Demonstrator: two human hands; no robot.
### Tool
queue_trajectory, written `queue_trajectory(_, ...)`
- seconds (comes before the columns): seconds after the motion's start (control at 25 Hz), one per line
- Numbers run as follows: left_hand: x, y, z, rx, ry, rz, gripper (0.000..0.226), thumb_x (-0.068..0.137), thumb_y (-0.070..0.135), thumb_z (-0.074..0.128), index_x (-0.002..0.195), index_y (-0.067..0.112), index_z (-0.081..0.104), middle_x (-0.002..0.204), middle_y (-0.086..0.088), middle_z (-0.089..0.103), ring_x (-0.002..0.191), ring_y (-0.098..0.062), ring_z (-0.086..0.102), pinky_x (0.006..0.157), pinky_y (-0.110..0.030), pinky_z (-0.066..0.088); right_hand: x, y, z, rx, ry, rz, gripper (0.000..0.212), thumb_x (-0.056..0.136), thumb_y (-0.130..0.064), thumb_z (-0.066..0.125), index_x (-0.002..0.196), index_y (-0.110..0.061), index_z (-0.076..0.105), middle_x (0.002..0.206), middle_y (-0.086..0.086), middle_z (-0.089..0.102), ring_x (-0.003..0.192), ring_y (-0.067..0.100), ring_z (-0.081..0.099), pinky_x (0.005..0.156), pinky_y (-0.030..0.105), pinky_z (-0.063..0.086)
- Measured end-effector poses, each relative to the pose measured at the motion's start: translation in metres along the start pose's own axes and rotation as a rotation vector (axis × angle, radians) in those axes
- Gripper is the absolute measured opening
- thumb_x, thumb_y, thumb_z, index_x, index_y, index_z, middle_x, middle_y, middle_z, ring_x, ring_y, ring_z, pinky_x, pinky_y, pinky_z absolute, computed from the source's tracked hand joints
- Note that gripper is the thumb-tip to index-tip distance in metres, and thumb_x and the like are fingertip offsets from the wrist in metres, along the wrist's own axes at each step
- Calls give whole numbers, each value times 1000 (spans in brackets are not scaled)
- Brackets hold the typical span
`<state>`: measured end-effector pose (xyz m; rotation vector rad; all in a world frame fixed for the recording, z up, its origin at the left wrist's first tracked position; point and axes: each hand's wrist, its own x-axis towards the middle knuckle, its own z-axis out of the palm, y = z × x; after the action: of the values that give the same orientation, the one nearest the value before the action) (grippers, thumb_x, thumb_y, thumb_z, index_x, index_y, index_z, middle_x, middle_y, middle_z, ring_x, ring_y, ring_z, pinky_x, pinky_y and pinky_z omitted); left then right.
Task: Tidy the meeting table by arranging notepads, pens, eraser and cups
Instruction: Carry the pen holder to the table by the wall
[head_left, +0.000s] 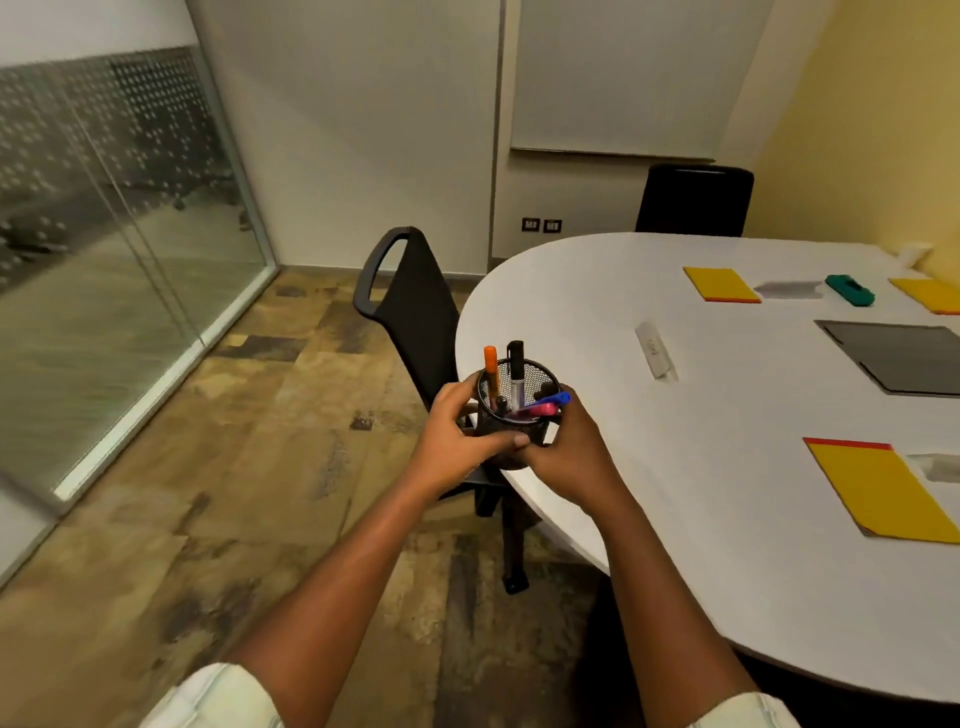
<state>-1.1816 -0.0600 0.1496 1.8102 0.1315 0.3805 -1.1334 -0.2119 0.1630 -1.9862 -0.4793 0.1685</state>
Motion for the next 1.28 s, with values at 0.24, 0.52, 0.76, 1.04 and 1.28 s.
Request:
queue_trajectory(0.24,-28,2,-3,19,209,-67,77,54,31,90,122,44,54,121,11,50,114,-2,52,98,-29,47,-7,-8,15,30,-134,17,67,70,-10,75,127,-27,44,109,-11,54,96,7,55,78,20,50)
queue_trajectory(0.52,-59,-13,-20,-20,409,-109,82,53,28,90,126,36,53,127,2,53,119,-13,53,96,-41,51,-6,-17,44,37,-333,-76,67,68,-5,74,127,-23,47,109,-10,58,101,8,57,76,13,46)
queue_trajectory(0.76,-59,-36,-81,-47,508,-127,76,50,33,90,114,53,54,113,18,65,109,5,58,78,-7,48,16,-38,111,44,-425,-149,64,68,-9,75,123,-28,49,108,-13,58,95,0,56,75,12,43)
queue_trajectory(1.04,-33,-72,-191,-31,526,-116,71,49,41,87,111,57,55,112,22,66,107,5,59,78,-9,49,63,-79,216,13,-424,-141,59,71,-10,71,123,-23,47,117,-3,58,106,14,57,88,32,52)
queue_trajectory(1.28,1,-94,-282,-34,504,-124,81,48,40,87,123,40,56,115,12,67,108,1,61,83,-16,51,104,-122,293,60,-404,-156,62,68,-7,74,124,-20,52,114,-6,61,100,7,58,75,10,47)
